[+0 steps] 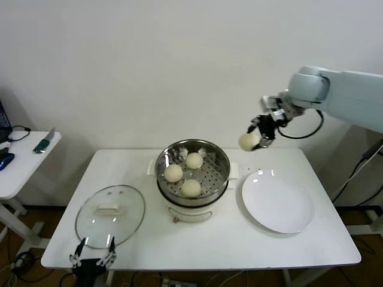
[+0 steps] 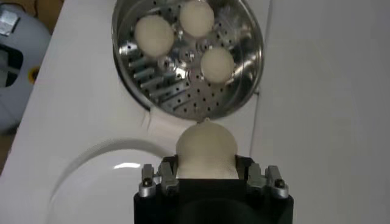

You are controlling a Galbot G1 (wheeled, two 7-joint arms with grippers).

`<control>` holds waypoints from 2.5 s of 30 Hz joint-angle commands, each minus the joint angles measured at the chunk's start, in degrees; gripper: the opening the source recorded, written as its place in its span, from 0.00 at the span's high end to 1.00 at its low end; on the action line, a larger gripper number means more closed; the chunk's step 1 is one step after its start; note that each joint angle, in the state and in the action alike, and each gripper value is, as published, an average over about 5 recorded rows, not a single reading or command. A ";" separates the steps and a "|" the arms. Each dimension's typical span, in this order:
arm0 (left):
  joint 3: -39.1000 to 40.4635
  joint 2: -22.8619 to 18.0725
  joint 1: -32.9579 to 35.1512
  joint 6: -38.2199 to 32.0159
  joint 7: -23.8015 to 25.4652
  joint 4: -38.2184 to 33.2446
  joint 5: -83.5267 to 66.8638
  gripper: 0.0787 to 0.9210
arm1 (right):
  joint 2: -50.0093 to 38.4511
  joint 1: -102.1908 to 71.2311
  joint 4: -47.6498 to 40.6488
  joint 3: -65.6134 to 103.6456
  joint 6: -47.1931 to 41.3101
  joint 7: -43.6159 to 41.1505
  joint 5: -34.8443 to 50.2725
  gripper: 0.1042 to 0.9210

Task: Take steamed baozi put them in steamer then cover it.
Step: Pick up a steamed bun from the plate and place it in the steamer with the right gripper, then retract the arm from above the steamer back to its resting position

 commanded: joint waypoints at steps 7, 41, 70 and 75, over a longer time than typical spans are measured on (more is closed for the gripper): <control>-0.32 -0.36 0.17 0.15 0.07 -0.41 -0.11 0.12 | 12.93 -10.38 -2.02 2.81 -4.04 4.54 2.20 0.36; -0.77 -1.15 0.41 -0.30 -0.18 -0.13 -0.57 0.12 | 15.45 -20.24 -9.85 4.90 -3.44 4.52 -7.25 0.33; -0.16 -0.33 0.40 -0.06 0.05 -0.79 -0.79 0.12 | 0.45 -14.92 -3.40 18.16 -6.20 15.15 13.24 0.12; -0.20 0.17 0.35 0.14 0.08 -1.06 -0.62 0.12 | -6.11 -22.42 -1.20 30.34 -4.41 26.34 11.64 0.12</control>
